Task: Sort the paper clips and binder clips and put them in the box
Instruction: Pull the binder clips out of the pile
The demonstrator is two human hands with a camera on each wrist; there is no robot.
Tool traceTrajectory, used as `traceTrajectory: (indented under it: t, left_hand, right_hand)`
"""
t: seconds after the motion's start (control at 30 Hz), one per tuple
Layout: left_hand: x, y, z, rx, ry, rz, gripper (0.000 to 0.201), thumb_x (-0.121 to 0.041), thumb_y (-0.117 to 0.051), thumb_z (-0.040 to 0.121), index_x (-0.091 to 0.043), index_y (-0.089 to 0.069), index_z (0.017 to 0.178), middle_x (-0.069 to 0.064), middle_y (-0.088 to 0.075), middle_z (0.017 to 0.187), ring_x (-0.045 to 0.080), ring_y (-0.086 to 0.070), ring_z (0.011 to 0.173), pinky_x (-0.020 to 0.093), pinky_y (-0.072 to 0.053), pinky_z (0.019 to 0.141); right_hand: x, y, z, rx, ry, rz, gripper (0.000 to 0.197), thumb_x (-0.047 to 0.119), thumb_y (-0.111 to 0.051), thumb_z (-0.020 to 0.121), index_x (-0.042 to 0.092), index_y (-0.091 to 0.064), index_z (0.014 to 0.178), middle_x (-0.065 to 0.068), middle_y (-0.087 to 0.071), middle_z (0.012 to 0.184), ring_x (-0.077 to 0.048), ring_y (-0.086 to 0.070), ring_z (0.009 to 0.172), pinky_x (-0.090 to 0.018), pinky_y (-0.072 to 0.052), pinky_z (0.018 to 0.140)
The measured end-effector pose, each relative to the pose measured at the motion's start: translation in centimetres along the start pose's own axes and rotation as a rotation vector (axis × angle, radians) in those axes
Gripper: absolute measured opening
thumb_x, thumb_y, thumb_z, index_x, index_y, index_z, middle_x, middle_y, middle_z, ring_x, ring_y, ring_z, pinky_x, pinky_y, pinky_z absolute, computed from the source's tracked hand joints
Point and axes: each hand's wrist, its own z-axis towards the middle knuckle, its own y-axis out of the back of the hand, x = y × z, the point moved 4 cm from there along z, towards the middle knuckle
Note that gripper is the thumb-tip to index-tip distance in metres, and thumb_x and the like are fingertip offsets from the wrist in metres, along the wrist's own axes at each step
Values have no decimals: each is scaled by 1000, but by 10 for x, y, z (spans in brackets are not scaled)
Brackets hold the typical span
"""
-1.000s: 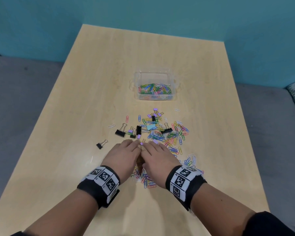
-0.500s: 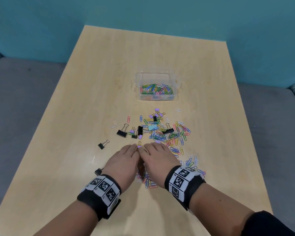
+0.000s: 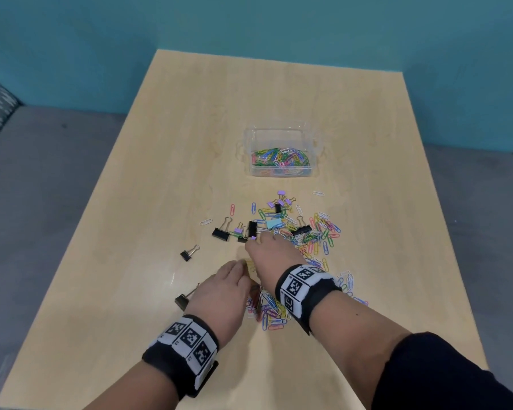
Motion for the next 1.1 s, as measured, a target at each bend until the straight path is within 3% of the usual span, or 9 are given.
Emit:
traceTrajectory:
  t: [0.13,0.23,0.37,0.47,0.6,0.7,0.8,0.9,1.1]
  left_hand:
    - [-9,-1,-9,-20,-16,-4,38,-12,-65,61,-5,-67,98,18,-64,117,33,-61,109,39,-56,84]
    - [-21,-4,-17,-80,-90,-89,42,-13,-44,72,-9,-66,108,11,-64,121,29,-61,111,37,-53,90]
    - [-23,2,-7,-110,-88,-127,42,-15,-48,76,-11,-61,115,11,-58,130,29,-56,118,40,-51,94]
    - [-25,17,18,-76,-73,-113,57,-14,-64,71,-12,-56,127,8,-53,138,29,-51,125,40,-49,95]
    - [-34,27,48,-17,-161,-25,60,-13,-46,87,-16,-28,145,-1,-19,157,25,-19,143,42,-30,106]
    - [-31,28,56,-18,-185,1,52,-14,-50,83,-16,-44,135,0,-37,149,28,-36,134,44,-40,96]
    - [-18,23,51,-13,-173,19,50,-15,-63,68,-18,-59,118,-1,-59,128,26,-55,113,39,-50,78]
    - [-10,22,46,-45,-164,31,51,-20,-60,67,-19,-60,118,-1,-61,126,24,-58,108,36,-52,74]
    - [-31,31,52,-42,-270,64,40,-26,-43,81,-22,-53,120,-7,-59,125,22,-55,110,37,-50,78]
  right_hand:
    - [-1,7,1,-76,25,347,33,-3,-46,80,11,-53,110,-11,-51,106,-32,-51,100,-42,-47,79]
    - [-36,15,-14,-244,-206,571,35,2,-42,89,16,-60,116,-4,-58,112,-23,-55,102,-39,-47,89]
    - [-79,3,-59,-307,-335,416,29,4,-46,88,13,-62,110,-4,-62,107,-25,-53,103,-33,-45,84]
    - [-65,-22,-79,-204,-163,237,34,2,-51,78,12,-62,108,-5,-62,111,-27,-54,106,-37,-48,89]
    - [-45,-46,-89,-121,-28,111,48,14,-42,80,11,-51,128,-5,-51,132,-30,-44,126,-43,-38,105]
    - [-34,-48,-91,-110,4,66,52,19,-37,81,10,-48,132,-7,-48,138,-32,-40,132,-46,-37,107]
    - [-24,-42,-89,-128,33,22,51,23,-46,81,10,-53,129,-8,-53,137,-31,-47,129,-44,-42,104]
    - [-16,-39,-81,-129,45,0,54,29,-56,79,9,-52,130,-12,-53,136,-32,-46,130,-46,-40,104]
    - [-7,-45,-80,-26,58,-34,58,36,-49,87,10,-42,139,-18,-45,141,-39,-37,134,-52,-34,108]
